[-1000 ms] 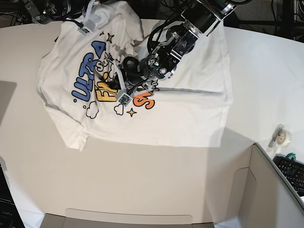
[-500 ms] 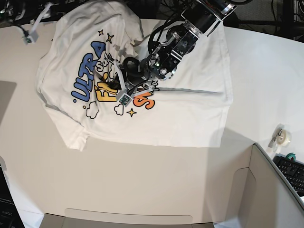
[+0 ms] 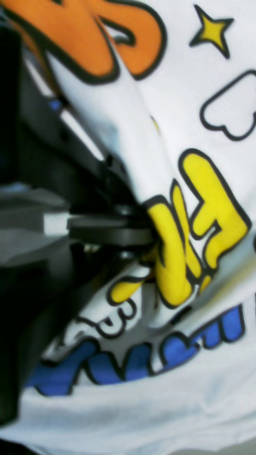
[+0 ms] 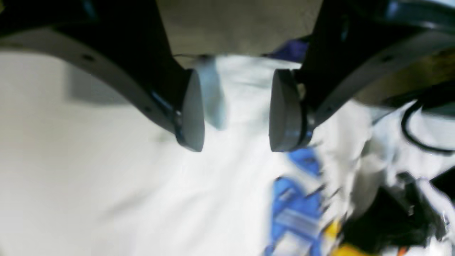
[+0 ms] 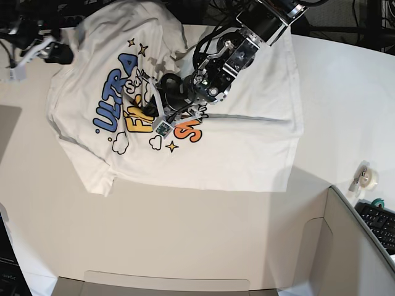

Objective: Layout the t-shirt on the table in an organized manner, then fold the t-shirt properly

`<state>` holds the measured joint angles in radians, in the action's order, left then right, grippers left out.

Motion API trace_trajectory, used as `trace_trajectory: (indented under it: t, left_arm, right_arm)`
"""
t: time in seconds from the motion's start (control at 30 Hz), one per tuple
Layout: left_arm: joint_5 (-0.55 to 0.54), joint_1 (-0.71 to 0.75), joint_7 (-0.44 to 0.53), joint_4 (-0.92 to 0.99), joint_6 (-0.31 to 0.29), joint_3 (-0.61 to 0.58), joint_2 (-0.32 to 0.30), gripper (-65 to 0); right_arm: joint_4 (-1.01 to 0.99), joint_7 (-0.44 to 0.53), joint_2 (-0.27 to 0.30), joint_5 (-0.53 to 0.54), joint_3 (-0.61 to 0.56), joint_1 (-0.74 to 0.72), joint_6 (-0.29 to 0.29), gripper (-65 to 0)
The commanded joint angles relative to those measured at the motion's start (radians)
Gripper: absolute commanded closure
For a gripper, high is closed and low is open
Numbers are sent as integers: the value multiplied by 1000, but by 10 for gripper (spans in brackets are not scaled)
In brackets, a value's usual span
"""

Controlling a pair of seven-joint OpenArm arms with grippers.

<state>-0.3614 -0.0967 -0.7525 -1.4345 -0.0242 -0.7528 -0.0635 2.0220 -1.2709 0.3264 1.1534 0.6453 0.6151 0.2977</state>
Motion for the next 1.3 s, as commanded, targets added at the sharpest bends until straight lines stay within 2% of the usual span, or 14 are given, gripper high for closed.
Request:
trace_trajectory:
  t: [0.0,0.07,0.17,0.27,0.47,0.57,0.73,0.8,0.97,1.2,1.27]
  left_arm:
    - [49,22,-83,-30,37,37,-40,-108]
    - [49,59,-106,-130,37,97,-48,-138]
    - [49,97,-155,-271,37,167,-51,-161]
    - [48,137,-220,-392,36,224,-89,-169]
    - [46,266,-229,-541,30,335,-212,-168]
    - [46,318,-229,-605,30,368,-241,-168]
    - [45,372,-223,-624,28,424,-286,-168]
    - [45,400,-184,-624,28,442,-310,-168]
    - [46,466,-132,-622,28,464,-370,-168]
    - [48,526,-126,-618,28,465,-454,-168]
    - [49,526,-126,-616,28,467,-460,-168]
  right_arm:
    - [16,27,-34,-48,-23,-30,13,-295]
    - [16,29,-129,-188,-83,-90,19,-295]
    - [16,29,-227,-352,-140,-145,19,-295]
    - [15,32,-247,-454,-204,-166,19,-295]
    - [-14,33,-238,-642,-212,-217,19,-295]
    - [-91,35,-204,-702,-212,-266,19,-295]
    - [-201,35,-166,-708,-210,-340,19,-295]
    - [-217,35,-158,-709,-210,-360,19,-295]
    - [-235,35,-86,-709,-204,-403,19,-295]
    - [-309,35,-11,-709,-52,-467,19,-295]
    - [-337,35,0,-706,-11,-476,19,-295]
